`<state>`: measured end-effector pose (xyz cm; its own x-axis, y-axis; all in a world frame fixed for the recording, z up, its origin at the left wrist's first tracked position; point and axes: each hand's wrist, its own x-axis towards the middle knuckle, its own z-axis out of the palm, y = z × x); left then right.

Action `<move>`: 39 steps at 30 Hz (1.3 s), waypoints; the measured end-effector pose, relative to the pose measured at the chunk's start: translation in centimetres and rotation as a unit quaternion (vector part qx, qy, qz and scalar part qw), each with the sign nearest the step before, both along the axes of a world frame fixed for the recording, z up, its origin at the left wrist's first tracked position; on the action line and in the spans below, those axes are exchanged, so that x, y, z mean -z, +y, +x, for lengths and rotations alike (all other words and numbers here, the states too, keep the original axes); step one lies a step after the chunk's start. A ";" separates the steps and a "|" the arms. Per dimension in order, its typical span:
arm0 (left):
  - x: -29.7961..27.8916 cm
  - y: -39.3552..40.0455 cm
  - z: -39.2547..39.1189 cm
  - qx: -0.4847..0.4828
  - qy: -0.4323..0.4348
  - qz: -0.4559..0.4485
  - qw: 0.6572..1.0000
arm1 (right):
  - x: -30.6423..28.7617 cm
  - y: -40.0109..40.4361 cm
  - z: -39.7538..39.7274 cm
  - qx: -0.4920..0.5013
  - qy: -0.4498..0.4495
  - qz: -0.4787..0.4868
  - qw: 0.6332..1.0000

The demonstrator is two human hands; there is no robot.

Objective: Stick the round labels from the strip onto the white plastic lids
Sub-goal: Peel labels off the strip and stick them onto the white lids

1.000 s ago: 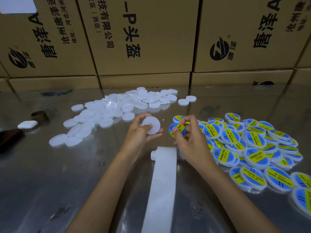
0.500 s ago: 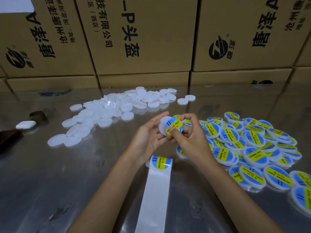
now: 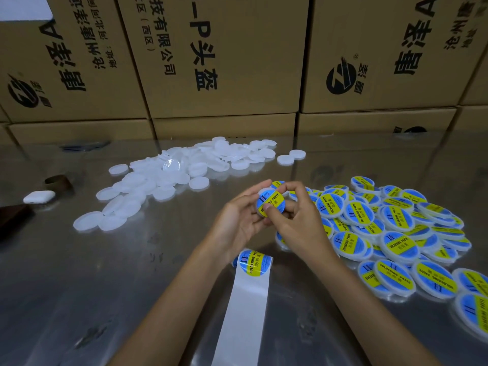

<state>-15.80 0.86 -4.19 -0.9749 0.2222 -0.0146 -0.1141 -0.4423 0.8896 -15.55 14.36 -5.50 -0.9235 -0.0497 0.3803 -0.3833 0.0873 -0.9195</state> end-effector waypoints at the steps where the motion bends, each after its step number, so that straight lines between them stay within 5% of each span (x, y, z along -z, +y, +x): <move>1: 0.0 0.0 0.0 -0.001 -0.001 -0.001 1.000 | 0.0 0.0 0.0 0.001 0.000 -0.002 1.000; 12: 0.0 0.2 0.2 0.003 0.002 -0.014 1.000 | 0.6 0.1 -0.5 0.034 -0.007 0.013 0.999; 27: -0.6 -0.1 0.4 0.018 -0.033 0.093 0.995 | 1.0 0.5 -0.4 0.171 0.023 0.222 0.960; 39: -0.7 -0.8 0.2 0.034 -0.034 0.064 0.997 | 1.0 1.3 -0.8 0.145 0.109 0.188 0.965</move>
